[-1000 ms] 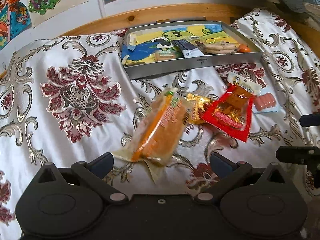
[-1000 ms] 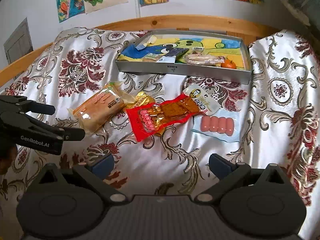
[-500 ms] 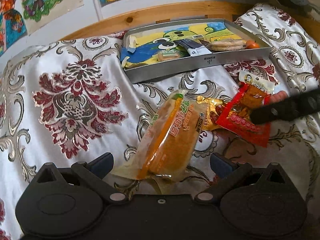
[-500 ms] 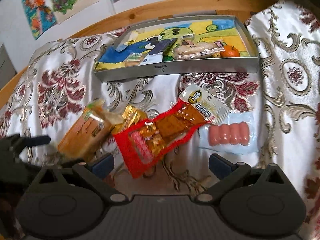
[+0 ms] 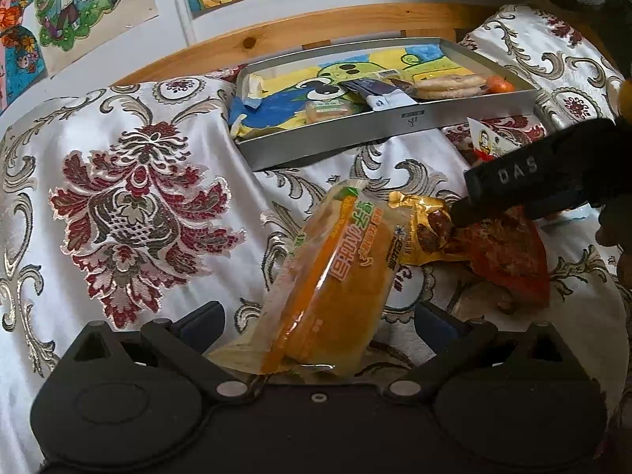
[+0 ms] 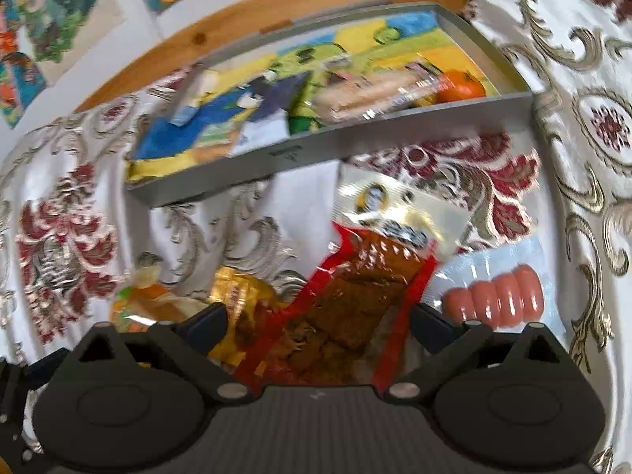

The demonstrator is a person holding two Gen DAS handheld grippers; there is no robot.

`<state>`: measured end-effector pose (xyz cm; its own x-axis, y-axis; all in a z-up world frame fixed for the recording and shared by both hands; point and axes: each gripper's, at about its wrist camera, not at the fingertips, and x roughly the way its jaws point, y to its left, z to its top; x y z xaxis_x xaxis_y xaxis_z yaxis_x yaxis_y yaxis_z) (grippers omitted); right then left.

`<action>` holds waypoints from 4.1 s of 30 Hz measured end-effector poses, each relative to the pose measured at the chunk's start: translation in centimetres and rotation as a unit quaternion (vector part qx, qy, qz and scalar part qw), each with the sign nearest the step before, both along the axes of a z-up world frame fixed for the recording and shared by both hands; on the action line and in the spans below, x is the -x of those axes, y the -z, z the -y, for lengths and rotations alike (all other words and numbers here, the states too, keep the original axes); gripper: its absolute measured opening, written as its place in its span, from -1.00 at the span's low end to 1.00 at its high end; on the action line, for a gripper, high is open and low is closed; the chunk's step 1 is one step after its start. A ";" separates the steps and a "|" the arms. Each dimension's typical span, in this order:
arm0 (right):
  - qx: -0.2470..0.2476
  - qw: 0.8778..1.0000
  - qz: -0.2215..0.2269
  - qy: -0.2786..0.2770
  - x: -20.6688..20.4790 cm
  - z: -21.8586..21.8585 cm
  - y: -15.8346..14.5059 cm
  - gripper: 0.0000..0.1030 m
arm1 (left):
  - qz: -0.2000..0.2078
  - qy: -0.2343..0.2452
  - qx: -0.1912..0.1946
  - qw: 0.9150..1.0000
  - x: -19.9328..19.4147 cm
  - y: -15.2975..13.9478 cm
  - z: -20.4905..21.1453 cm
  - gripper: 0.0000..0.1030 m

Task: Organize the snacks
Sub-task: 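Move the right tool to the red dried-tofu pack while the left tool approaches the orange bread loaf, then close the right tool on the red pack while the left tool grasps the bread loaf, then lift the red pack with the right tool while the left tool holds the bread loaf, then carry the bread loaf and red pack over the grey tray with both tools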

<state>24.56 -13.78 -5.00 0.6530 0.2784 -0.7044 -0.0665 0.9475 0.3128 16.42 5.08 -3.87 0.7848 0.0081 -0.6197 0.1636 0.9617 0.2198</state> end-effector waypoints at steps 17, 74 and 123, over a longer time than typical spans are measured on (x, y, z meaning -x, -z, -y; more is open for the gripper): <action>-0.025 0.998 0.022 -0.047 2.6 1.6 -0.1 0.24 | -0.017 -0.018 0.028 0.999 -0.9 0.2 -0.7 0.36; -0.037 0.999 0.009 0.021 8.3 5.5 0.6 0.11 | -0.086 -0.027 0.159 0.983 0.9 -0.2 0.2 -0.02; -0.093 0.993 0.072 -0.016 11.0 7.9 -1.1 -0.83 | -0.056 -0.019 0.187 0.981 3.9 -2.4 1.2 -0.04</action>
<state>13.58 -21.65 -3.88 0.7314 0.4171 -0.5395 -0.1523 0.8710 0.4670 12.52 3.89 -1.47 0.7149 -0.2088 -0.6673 0.1300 0.9774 -0.1665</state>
